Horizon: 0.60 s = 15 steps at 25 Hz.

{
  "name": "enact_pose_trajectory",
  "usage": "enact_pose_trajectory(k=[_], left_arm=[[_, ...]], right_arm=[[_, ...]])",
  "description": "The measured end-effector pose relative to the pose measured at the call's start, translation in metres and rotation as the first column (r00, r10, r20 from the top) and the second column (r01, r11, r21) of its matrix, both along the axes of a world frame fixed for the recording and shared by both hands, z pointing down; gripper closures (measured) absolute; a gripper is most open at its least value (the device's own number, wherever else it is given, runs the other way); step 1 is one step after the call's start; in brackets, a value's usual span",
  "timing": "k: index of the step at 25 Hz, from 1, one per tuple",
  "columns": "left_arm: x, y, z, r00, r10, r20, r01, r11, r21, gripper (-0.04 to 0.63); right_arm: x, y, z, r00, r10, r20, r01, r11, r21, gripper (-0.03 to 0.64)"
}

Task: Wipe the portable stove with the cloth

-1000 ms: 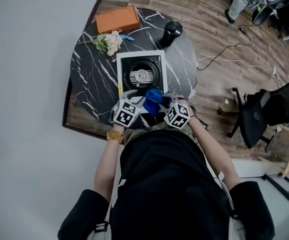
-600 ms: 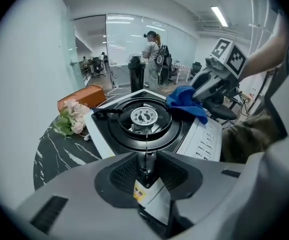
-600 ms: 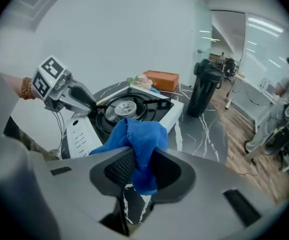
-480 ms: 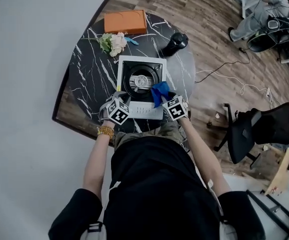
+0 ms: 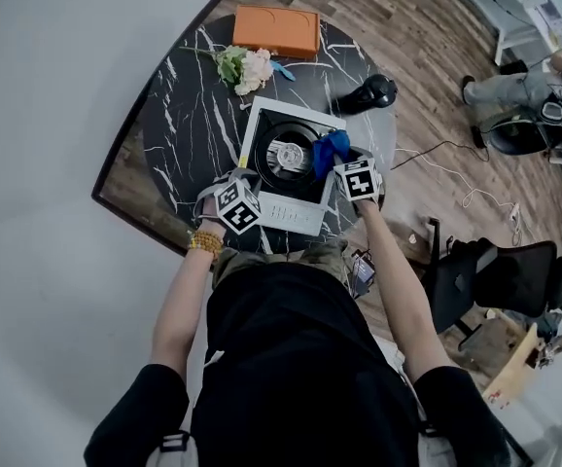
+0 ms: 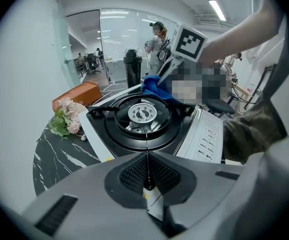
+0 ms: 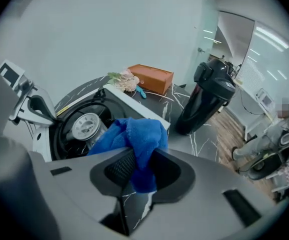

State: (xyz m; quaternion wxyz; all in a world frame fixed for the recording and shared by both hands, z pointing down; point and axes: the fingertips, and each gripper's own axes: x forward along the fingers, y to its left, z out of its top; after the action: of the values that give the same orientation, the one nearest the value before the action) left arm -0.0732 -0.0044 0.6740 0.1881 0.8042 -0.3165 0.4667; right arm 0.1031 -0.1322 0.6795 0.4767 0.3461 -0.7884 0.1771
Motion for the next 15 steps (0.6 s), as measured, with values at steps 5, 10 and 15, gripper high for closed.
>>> enact_pose_trajectory(k=[5, 10, 15], left_arm=[[0.0, 0.001, 0.002, 1.0, 0.002, -0.028, -0.003, 0.999, -0.039, 0.586], [-0.001, 0.0, 0.002, 0.999, 0.022, -0.045, -0.024, 0.999, -0.048, 0.584], [0.001, 0.001, 0.002, 0.997, 0.022, -0.074, -0.026, 0.998, -0.062, 0.584]], right_arm=[[0.004, -0.052, -0.012, 0.994, -0.069, -0.087, 0.073, 0.996, 0.048, 0.534], [-0.021, -0.071, -0.019, 0.851, -0.452, -0.267, 0.471, 0.882, 0.008, 0.535], [-0.043, -0.074, -0.007, 0.593, -0.724, -0.351, 0.721, 0.672, -0.167, 0.54]])
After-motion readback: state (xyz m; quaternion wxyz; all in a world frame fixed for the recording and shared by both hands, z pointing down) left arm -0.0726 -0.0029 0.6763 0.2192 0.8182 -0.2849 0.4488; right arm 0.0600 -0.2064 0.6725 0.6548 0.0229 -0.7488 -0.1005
